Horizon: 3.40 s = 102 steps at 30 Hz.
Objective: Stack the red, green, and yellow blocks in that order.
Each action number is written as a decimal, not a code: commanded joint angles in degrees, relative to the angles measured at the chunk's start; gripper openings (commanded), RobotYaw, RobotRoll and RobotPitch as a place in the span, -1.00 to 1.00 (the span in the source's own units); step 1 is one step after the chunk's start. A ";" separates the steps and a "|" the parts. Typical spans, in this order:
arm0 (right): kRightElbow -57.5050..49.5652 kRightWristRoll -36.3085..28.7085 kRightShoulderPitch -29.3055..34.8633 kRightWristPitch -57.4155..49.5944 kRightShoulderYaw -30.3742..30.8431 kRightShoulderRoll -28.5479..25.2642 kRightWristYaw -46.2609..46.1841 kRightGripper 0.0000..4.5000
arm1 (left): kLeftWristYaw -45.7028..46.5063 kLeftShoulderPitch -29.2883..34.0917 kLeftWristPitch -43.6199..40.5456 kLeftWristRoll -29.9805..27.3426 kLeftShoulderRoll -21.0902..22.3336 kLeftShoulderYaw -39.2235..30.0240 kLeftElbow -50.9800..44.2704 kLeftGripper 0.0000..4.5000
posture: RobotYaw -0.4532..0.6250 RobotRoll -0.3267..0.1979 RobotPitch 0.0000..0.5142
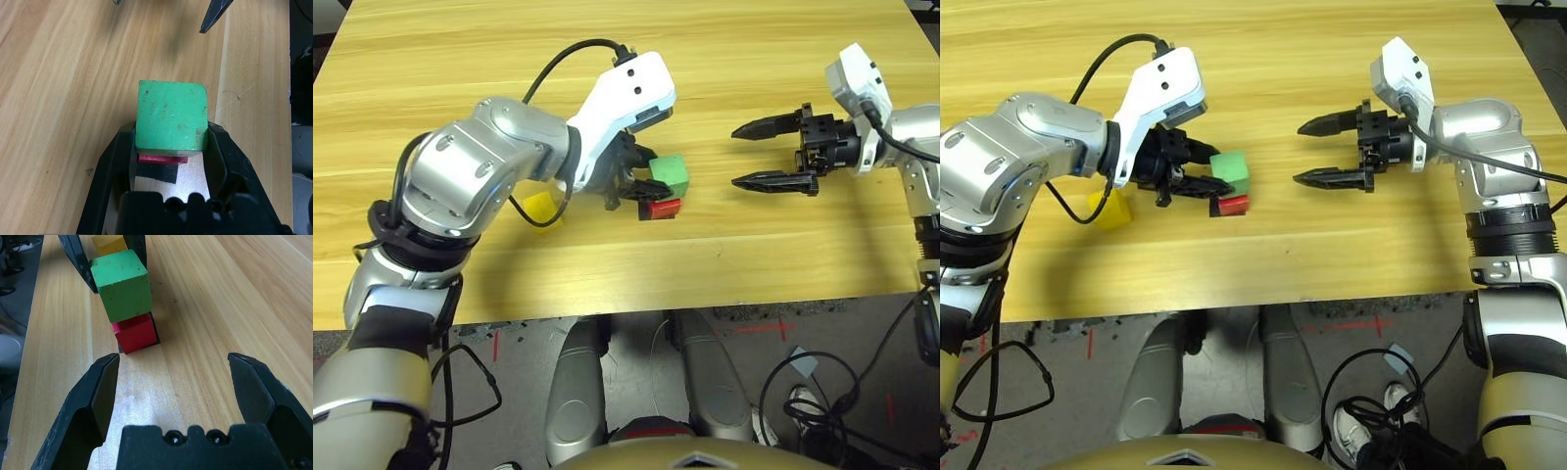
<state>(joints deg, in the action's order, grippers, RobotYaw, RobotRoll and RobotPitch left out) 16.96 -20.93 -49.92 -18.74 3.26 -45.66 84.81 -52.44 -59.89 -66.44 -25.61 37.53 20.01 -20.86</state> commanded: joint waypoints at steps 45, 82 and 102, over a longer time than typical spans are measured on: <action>5.08 1.33 -4.21 1.12 0.95 1.59 1.75 1.00 | -11.74 26.00 17.84 0.88 27.05 -13.33 -4.14 0.99 | 0.14 0.22 0.37; 3.82 0.79 -3.37 1.01 1.93 1.53 7.30 1.00 | -4.58 3.29 0.32 -3.77 18.92 -9.89 -1.07 -0.08 | 0.14 0.26 0.30; -5.44 -7.92 -0.03 1.61 6.07 -5.39 7.69 1.00 | -9.83 -10.42 -2.50 -4.38 8.58 -1.09 4.53 -0.08 | -0.01 0.26 0.33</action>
<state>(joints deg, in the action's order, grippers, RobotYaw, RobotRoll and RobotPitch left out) 12.60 -28.86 -51.14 -17.07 9.92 -50.62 91.95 -61.83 -68.92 -67.78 -29.17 46.33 18.06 -15.56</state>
